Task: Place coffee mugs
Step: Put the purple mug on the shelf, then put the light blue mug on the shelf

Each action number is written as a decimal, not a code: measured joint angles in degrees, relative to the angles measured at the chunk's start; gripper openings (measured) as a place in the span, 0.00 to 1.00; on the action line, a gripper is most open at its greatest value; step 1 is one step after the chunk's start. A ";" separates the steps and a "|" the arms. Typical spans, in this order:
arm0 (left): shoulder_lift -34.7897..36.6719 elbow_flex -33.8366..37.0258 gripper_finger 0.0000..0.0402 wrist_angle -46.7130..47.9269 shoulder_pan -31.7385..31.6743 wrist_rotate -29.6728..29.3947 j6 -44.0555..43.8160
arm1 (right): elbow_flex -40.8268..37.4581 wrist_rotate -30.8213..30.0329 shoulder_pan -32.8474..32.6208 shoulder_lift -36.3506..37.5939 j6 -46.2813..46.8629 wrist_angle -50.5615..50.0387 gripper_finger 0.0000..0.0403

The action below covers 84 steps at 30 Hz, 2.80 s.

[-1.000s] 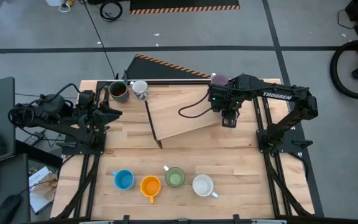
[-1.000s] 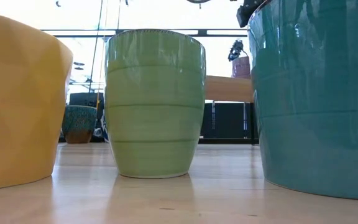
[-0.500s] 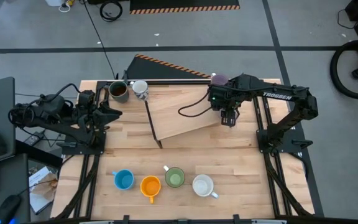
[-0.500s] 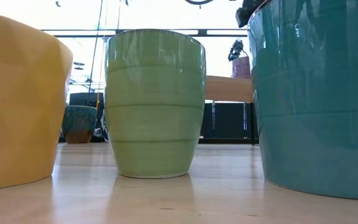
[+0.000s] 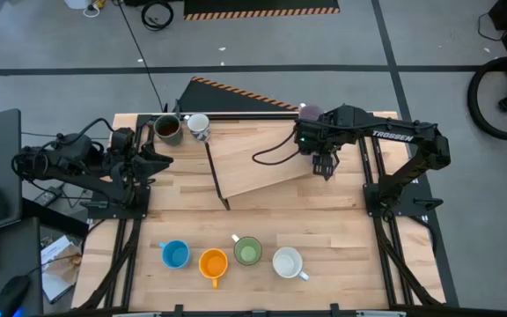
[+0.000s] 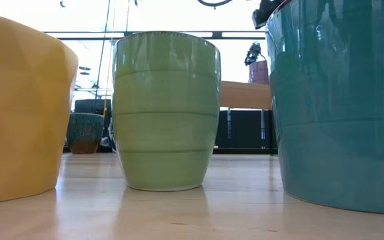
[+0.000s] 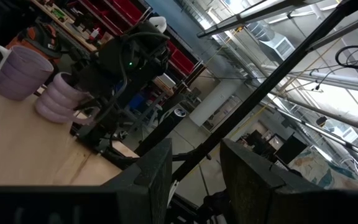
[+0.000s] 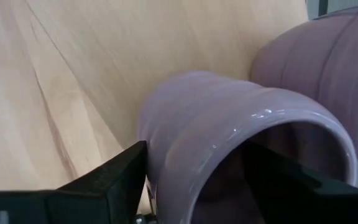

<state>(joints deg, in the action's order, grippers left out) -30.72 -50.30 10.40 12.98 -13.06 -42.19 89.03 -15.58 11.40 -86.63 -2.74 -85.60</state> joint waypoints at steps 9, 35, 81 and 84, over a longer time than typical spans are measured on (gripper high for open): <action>-0.01 0.00 0.35 0.69 0.00 0.00 -0.24 | 0.00 -0.18 -0.59 0.49 2.50 0.09 0.68; -2.15 0.02 0.35 0.74 0.00 0.00 -0.07 | 0.04 -8.06 -10.99 10.05 18.04 0.88 0.68; -4.39 0.02 0.35 0.98 0.02 3.66 -0.05 | 15.88 9.17 -44.79 -20.56 40.08 24.28 0.65; -4.39 0.02 0.35 0.98 0.02 5.52 -0.36 | 18.30 10.10 -46.10 -24.06 40.39 24.03 0.63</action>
<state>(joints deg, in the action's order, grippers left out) -35.11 -50.28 11.38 12.99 -7.54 -42.55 107.33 -5.48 -34.70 -110.69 37.65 -61.58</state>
